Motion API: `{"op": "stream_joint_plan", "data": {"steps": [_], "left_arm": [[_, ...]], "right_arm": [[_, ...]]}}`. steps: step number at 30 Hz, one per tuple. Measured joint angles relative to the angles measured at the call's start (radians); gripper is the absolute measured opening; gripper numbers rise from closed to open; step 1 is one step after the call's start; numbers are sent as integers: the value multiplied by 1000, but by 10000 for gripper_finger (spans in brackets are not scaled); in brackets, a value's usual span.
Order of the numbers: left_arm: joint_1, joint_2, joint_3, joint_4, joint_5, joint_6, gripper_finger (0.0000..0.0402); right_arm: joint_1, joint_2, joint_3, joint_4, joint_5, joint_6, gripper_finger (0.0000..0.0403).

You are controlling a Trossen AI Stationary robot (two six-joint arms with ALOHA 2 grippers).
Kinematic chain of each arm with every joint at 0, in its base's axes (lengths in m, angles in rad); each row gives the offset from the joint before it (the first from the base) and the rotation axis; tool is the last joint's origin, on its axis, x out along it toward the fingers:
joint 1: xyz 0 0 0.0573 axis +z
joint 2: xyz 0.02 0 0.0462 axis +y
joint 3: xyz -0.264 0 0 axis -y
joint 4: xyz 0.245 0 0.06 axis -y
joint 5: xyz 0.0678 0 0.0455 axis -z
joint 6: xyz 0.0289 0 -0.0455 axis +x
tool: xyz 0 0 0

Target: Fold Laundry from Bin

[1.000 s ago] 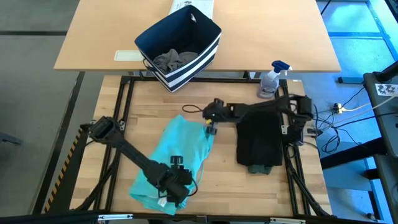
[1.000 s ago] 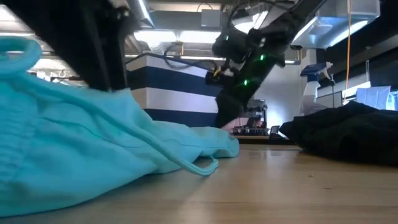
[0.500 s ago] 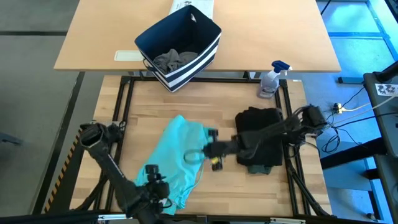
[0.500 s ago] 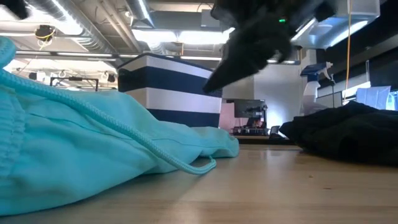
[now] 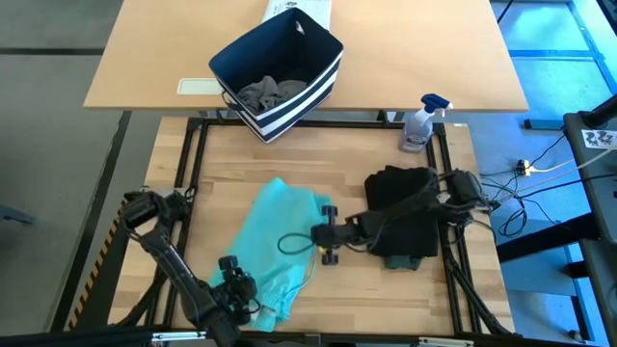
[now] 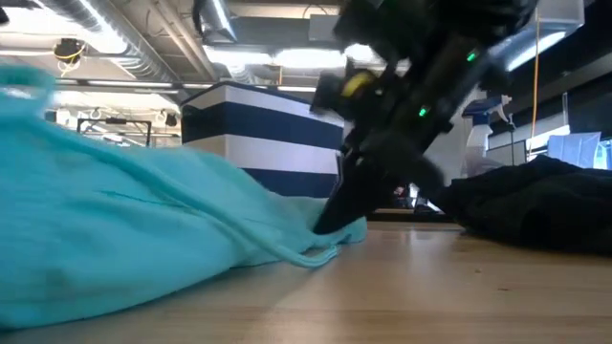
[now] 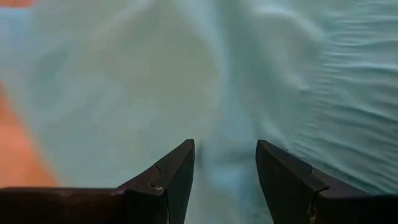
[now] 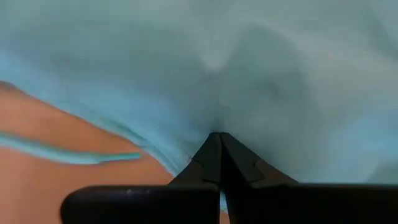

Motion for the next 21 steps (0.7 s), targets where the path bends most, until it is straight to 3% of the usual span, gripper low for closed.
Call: {"op": "stream_joint_plan", "data": {"steps": [6,10,16,21], "left_arm": [[73,0,-37,285,-13,237,166],[144,0,-34,389,-20,400,166],[185,0,34,330,-29,474,166],[144,0,120,254,-98,473,166]], "right_arm": [[-124,1,1,-25,6,-13,1],[-218,1,1,-27,0,-52,1],[-251,-55,0,-97,-53,-61,1],[-170,-154,0,-162,20,-83,1]]}}
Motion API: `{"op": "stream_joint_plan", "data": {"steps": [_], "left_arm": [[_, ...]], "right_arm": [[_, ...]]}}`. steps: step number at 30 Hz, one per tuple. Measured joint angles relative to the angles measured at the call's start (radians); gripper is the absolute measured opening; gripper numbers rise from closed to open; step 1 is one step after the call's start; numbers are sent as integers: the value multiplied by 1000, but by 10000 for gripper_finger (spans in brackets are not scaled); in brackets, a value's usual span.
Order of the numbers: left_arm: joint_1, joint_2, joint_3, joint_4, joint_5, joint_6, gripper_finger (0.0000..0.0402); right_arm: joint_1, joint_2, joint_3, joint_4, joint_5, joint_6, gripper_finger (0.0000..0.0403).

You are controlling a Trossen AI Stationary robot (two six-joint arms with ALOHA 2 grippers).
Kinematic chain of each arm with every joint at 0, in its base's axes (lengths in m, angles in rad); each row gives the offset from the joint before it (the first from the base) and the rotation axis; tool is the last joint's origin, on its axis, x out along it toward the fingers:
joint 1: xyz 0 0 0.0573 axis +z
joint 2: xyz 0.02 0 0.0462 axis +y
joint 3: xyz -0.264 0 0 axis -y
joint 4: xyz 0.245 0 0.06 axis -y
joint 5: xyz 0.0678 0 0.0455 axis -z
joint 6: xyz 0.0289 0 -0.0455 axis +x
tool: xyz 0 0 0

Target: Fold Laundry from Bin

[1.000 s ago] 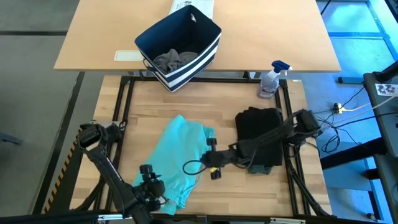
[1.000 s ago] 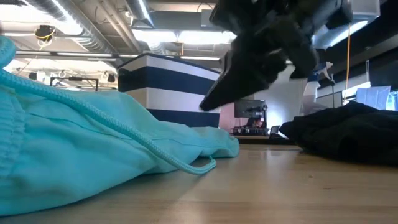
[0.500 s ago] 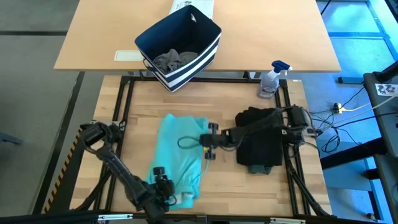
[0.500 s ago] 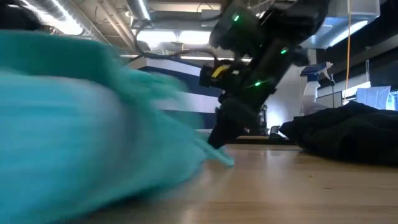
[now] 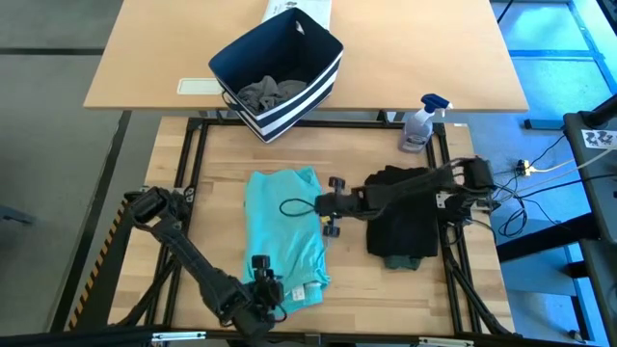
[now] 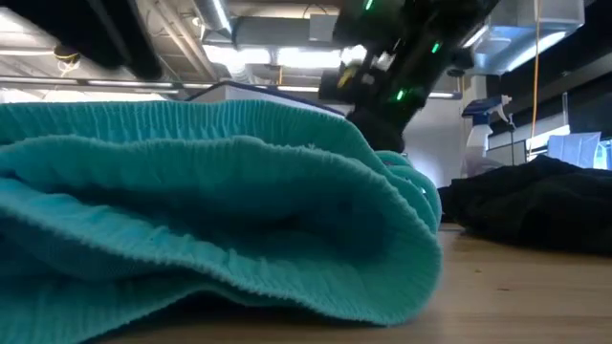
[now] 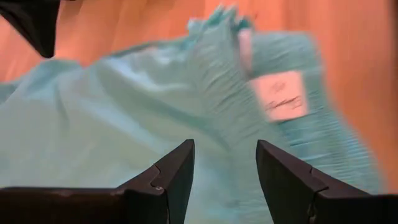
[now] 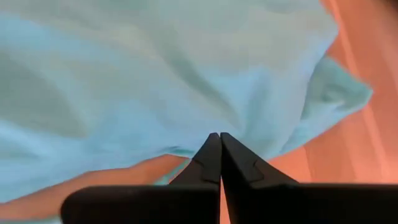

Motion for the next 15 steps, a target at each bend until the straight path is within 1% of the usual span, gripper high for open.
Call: {"op": "stream_joint_plan", "data": {"steps": [4,8,12,15], "left_arm": [[-40,-1,70,64,-8,6,166],[-80,4,72,154,14,14,166],[-105,32,66,180,19,-20,166],[-105,65,65,207,38,-42,166]], "right_arm": [[111,-54,0,-6,51,3,1],[257,-62,0,57,99,0,1],[375,-29,1,168,101,-2,1],[431,9,0,271,102,-2,1]]}}
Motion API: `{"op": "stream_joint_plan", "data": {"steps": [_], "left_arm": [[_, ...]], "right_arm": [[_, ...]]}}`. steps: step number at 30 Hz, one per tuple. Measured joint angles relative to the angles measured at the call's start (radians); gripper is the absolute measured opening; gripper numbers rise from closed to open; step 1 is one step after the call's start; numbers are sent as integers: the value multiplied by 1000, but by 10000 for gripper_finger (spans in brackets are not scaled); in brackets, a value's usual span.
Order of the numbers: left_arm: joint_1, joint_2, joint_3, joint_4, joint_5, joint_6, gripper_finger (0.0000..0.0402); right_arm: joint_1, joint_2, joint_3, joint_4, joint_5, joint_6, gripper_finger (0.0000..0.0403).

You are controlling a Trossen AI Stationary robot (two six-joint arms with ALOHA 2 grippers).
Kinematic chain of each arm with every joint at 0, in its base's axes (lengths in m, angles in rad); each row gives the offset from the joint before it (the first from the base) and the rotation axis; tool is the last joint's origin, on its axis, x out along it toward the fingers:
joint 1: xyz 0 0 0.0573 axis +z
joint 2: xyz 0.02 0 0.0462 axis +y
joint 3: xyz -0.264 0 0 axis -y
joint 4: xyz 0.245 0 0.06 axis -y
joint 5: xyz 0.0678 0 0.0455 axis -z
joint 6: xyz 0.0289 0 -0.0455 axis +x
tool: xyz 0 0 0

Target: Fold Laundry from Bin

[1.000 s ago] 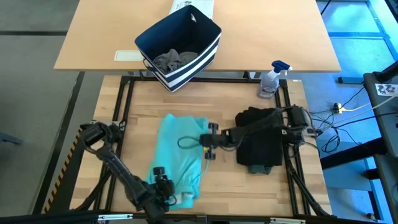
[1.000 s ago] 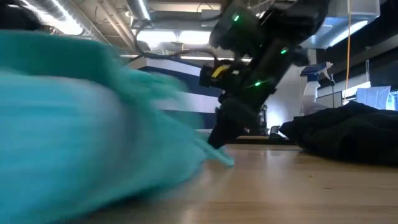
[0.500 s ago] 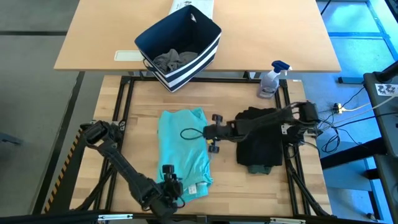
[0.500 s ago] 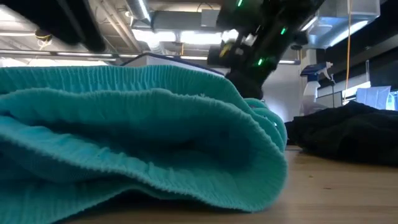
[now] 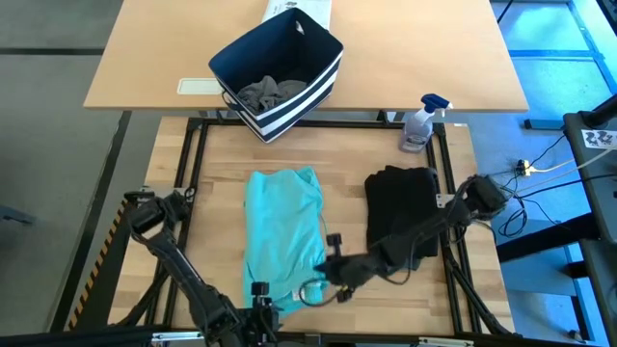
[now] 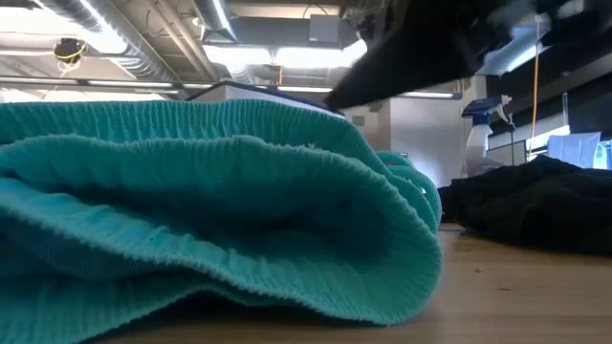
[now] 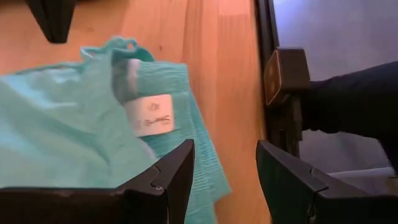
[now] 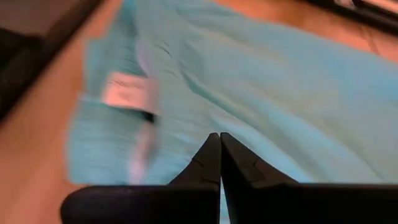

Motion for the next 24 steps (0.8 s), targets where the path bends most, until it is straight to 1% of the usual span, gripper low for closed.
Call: {"op": "stream_joint_plan", "data": {"steps": [3,6,9,13,16,18,21,23,24], "left_arm": [[4,35,0,39,34,-7,166],[3,68,-1,48,51,-8,166],[4,72,0,54,43,-35,166],[16,73,0,69,31,-60,166],[32,73,0,65,17,-59,166],[49,73,0,45,-1,-57,166],[81,73,0,41,-49,-58,166],[106,73,0,37,-54,-57,166],[118,73,0,31,-54,-57,166]], "right_arm": [[31,36,0,103,1,0,9],[54,65,-1,150,-15,-15,36],[77,71,0,166,-52,-18,83],[118,71,1,173,-59,-2,167],[151,73,1,179,-11,-22,223],[166,86,3,187,41,-27,251],[172,117,3,190,116,-32,277],[171,141,16,190,155,-33,286],[170,156,27,189,157,-32,288]]}}
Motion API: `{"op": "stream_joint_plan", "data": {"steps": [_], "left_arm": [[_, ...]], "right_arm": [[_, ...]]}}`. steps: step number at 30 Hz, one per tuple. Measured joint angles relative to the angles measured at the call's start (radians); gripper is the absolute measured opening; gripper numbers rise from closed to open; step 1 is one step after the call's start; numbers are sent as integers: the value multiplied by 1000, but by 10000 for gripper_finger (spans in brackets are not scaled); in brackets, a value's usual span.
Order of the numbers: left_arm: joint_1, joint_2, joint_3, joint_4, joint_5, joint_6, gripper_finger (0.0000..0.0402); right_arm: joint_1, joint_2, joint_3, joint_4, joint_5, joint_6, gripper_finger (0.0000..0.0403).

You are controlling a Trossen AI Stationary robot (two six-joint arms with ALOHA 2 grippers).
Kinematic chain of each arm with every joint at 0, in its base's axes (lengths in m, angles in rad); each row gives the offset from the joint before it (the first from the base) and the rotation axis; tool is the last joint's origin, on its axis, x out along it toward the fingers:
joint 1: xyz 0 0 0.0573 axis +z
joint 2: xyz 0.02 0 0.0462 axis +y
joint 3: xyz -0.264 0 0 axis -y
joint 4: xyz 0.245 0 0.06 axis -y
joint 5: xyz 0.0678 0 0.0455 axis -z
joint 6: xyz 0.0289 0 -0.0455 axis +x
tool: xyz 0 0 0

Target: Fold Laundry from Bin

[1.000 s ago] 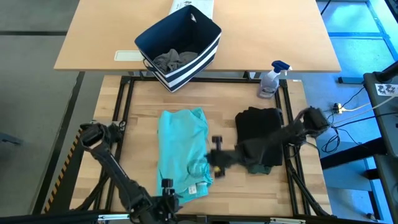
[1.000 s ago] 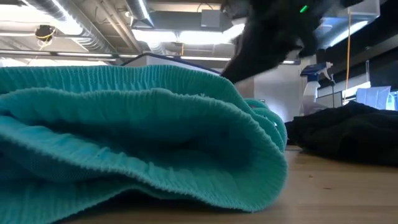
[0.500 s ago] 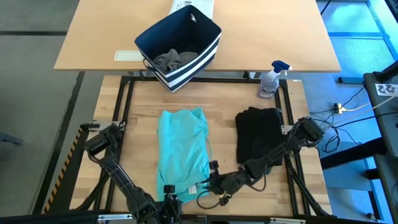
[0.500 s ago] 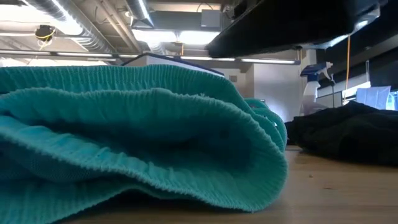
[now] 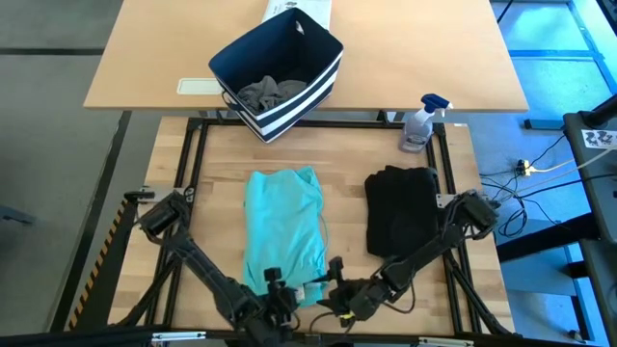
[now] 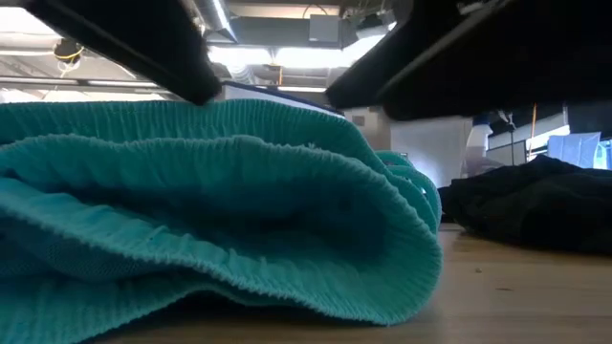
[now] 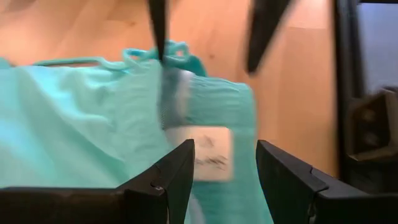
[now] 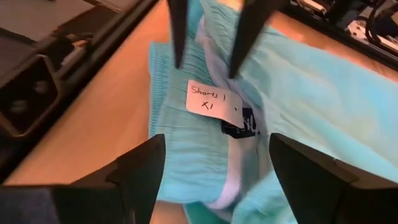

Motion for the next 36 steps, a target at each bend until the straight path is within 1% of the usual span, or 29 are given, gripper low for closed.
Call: {"op": "stream_joint_plan", "data": {"steps": [4,8,12,15,18,21,25,36], "left_arm": [[41,0,0,-33,3,0,166],[66,0,3,-82,47,0,166],[64,0,57,-147,68,24,166],[45,0,119,-212,15,37,166],[30,-2,147,-263,-43,35,166],[33,-2,137,-268,-37,11,166],[52,15,113,-275,3,-33,166],[121,56,110,-315,-14,-29,166]], "right_arm": [[0,45,38,-3,20,-2,288],[1,50,68,-69,57,-24,287],[0,50,81,-107,104,-23,286],[0,50,82,-103,105,-21,286],[0,50,82,-94,106,-16,286],[0,50,82,-89,107,8,286],[0,50,82,-96,106,27,286],[1,50,96,-97,103,30,286]]}}
